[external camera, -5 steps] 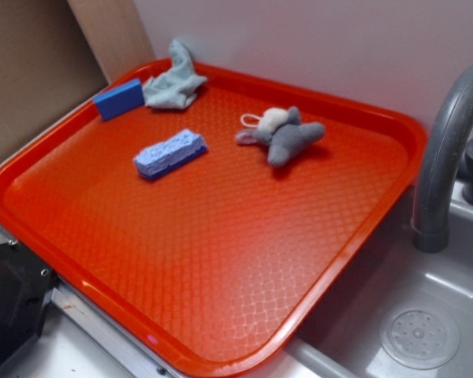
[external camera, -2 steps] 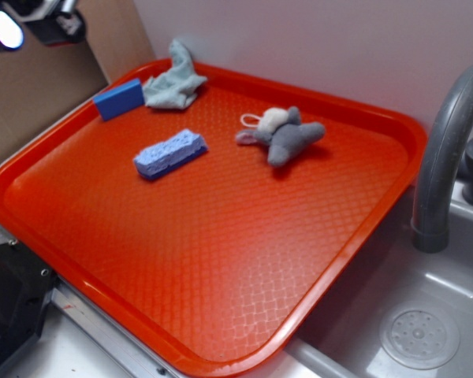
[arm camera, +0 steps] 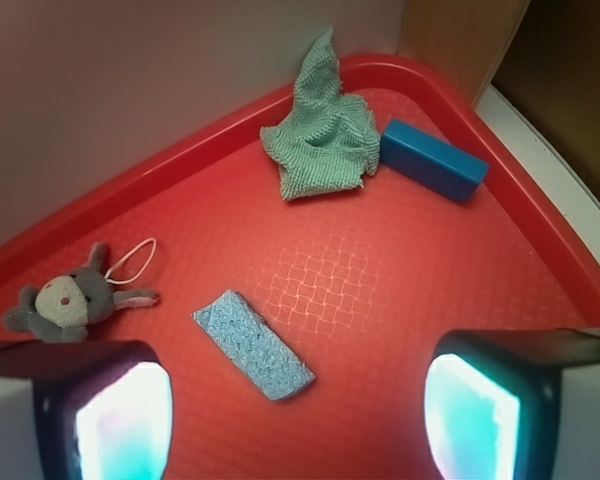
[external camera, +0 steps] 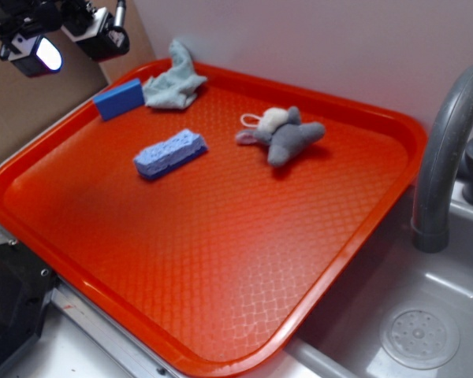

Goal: Grab the blue cloth.

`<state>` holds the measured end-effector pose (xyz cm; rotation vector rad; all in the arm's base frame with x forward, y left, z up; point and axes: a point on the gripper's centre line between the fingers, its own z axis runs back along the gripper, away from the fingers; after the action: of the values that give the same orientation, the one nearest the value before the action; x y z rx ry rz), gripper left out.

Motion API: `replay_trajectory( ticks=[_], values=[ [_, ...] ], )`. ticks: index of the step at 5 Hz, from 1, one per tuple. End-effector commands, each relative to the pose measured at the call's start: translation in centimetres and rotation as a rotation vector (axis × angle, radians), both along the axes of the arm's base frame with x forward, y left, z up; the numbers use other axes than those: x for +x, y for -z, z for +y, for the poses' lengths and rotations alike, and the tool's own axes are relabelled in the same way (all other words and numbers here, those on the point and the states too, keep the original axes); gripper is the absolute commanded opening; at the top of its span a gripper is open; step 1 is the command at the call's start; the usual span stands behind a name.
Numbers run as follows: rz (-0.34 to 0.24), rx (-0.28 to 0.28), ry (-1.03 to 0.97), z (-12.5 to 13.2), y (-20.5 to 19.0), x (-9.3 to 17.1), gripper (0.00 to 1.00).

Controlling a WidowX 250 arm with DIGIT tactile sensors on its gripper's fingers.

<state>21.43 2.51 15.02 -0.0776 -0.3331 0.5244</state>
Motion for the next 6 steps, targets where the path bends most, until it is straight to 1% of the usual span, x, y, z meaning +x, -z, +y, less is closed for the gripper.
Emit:
replay_trajectory(
  ticks=[1, 2, 3, 4, 5, 6],
  values=[
    [-0.017, 0.003, -0.018, 0.9, -0.8, 0.1, 1.0],
    [-0.014, 0.045, -0.073, 1.9, 2.5, 5.1, 1.0],
    [-0.043, 0.104, -0.072, 2.3, 4.8, 8.5, 1.0],
    [-0.083, 0.117, -0.053, 2.9, 6.0, 9.7, 1.0],
    [-0.028, 0.152, -0.034, 3.0, 8.4, 11.5, 1.0],
    [0.015, 0.173, -0.032, 3.7, 9.8, 12.3, 1.0]
  ],
)
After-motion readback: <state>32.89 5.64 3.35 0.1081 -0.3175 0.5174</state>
